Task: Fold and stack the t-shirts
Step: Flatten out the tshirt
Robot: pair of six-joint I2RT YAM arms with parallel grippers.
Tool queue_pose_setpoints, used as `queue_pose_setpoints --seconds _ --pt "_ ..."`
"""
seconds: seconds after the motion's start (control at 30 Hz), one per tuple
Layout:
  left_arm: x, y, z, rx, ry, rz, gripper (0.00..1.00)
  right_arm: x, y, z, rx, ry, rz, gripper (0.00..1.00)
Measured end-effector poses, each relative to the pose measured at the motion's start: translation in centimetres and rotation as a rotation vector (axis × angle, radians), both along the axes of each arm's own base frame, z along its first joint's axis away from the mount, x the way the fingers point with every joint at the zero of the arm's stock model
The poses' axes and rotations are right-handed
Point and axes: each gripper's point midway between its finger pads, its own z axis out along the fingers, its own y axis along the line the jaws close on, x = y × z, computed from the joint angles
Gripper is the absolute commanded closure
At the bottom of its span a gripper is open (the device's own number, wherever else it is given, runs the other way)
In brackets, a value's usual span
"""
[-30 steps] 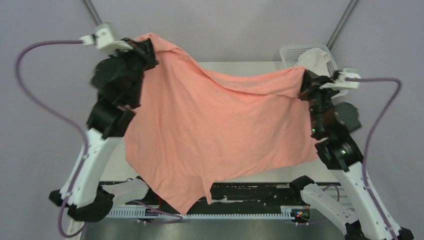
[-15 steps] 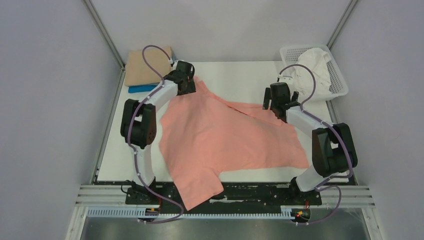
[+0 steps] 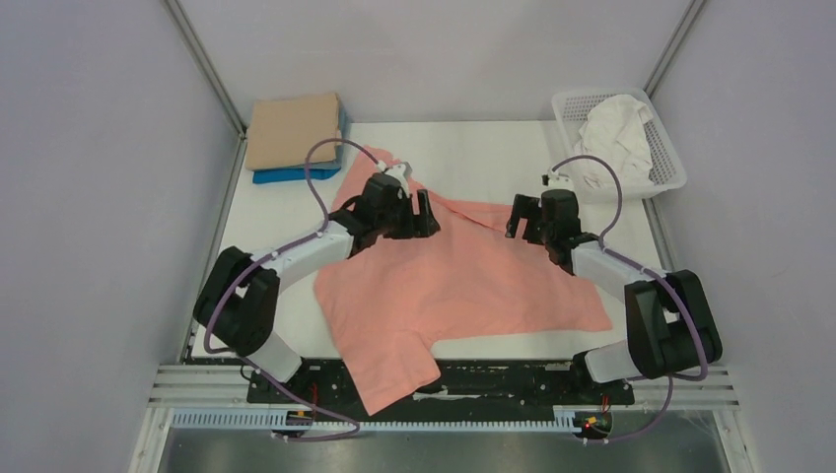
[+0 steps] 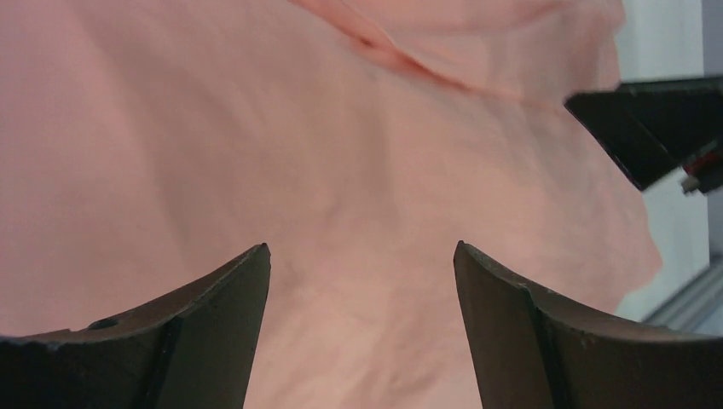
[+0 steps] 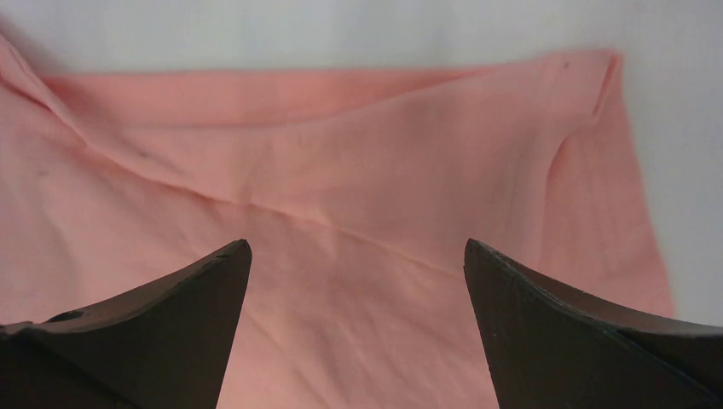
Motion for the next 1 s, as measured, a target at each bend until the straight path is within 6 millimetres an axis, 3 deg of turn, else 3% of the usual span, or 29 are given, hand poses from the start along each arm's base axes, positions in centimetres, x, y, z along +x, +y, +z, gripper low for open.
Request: queue_pose_setpoints --seconds 0.13,0.3,0.43,0.6,0.83,1.0 --pt "-5.0 -4.5 -3.0 -0.027 0.072 -0.167 0.15 -2.8 0.5 -2.7 0.063 0.052 0.013 0.02" --pt "-8.4 -7.7 -5.2 -0.039 0.108 -0.262 0.15 -4.1 1.3 -3.7 0.136 0.046 0.022 0.02" --pt "-9.2 -8.5 -6.7 -0.036 0.127 -0.278 0.15 -3.6 2.0 -3.2 0.177 0.011 0.034 0.02" --pt "-10.1 -7.7 -9.2 -0.014 0.159 -0.273 0.14 -2.1 2.6 -2.7 0.211 -0.05 0.036 0.02" --pt "-9.9 -8.0 -9.2 -0.059 0.13 -0.258 0.14 -1.7 2.7 -4.2 0.221 -0.03 0.021 0.02" --pt "-9.9 -8.1 -9.1 -0.067 0.129 -0.254 0.14 -1.0 2.5 -4.2 0.225 -0.056 -0.002 0.02"
